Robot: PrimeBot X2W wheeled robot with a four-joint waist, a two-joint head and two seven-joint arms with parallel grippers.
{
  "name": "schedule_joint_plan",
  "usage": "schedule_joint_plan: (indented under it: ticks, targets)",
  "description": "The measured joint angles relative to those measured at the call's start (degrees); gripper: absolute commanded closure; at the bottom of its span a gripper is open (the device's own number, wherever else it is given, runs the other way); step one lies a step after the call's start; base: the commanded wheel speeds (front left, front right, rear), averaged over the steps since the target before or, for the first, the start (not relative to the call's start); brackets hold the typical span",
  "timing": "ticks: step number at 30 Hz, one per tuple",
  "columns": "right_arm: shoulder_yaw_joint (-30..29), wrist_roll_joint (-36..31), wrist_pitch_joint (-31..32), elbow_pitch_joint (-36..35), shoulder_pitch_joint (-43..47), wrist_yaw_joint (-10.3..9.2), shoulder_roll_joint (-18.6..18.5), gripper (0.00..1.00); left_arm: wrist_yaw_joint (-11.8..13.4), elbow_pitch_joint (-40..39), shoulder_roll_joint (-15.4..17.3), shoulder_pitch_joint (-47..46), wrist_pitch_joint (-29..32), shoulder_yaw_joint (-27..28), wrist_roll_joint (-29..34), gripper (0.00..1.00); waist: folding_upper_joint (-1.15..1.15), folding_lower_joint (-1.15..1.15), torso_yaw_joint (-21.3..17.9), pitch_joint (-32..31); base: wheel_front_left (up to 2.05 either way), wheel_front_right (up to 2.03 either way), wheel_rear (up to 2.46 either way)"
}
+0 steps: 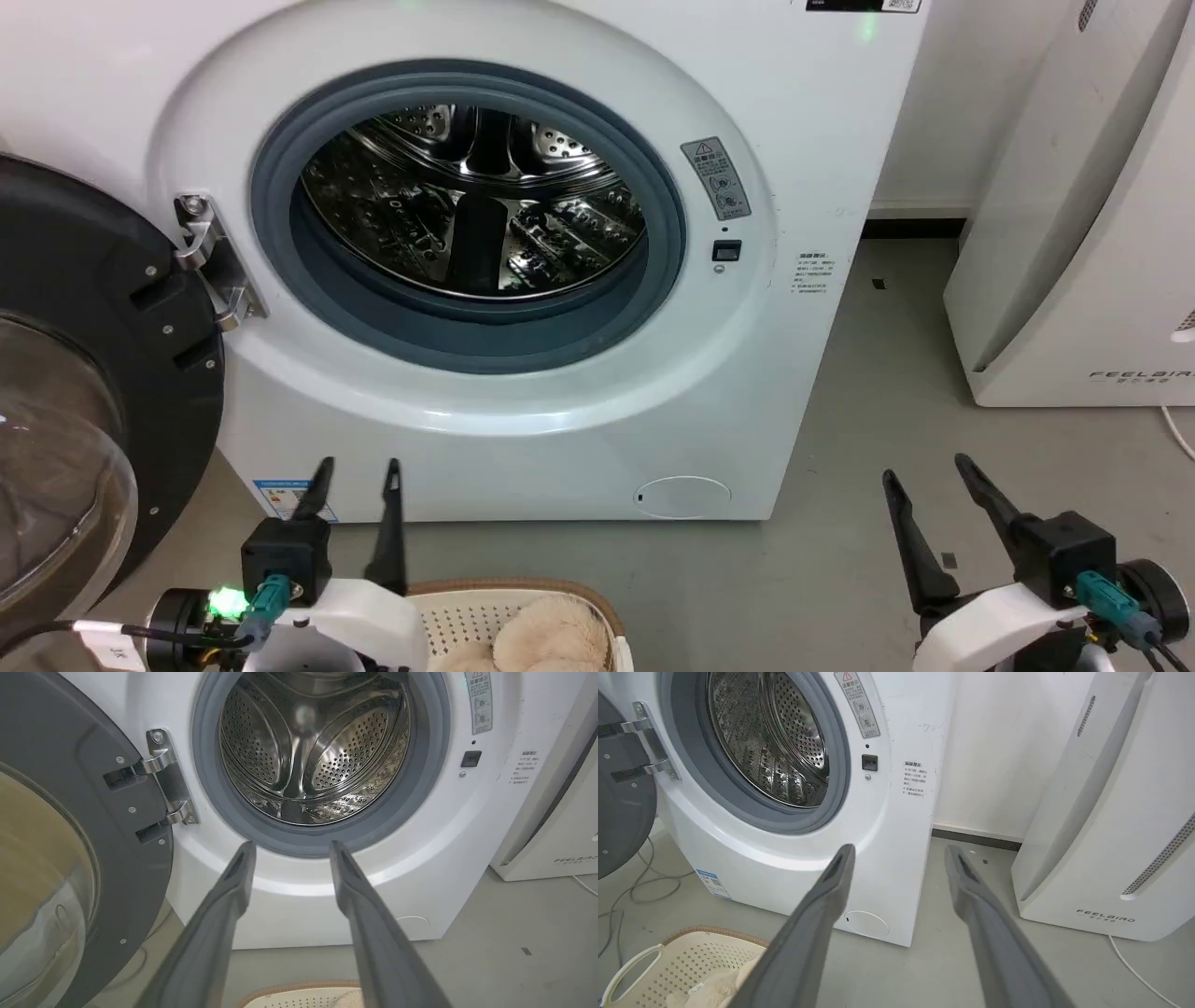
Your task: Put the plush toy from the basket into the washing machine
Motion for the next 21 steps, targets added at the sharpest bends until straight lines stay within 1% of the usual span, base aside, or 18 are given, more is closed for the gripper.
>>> schedule_joint_plan:
  ticks: [13, 21]
  targets:
    - [-0.71, 1.74, -1.26, -0.53, 0.01, 0.0, 0.0, 0.0, 1.25, 0.38, -0.01, -0.02, -1.32, -0.79, -0.01, 0.0, 0.0, 0.0, -0.03, 0.34, 0.0, 0.0, 0.0]
    - [-1.11, 3.59, -2.19, -0.94, 0.01, 0.0, 0.0, 0.0, 1.49, 3.25, 0.01, -0.54, -2.33, -1.43, -0.07, 0.0, 0.0, 0.0, -0.14, 1.08, 0.0, 0.0, 0.0]
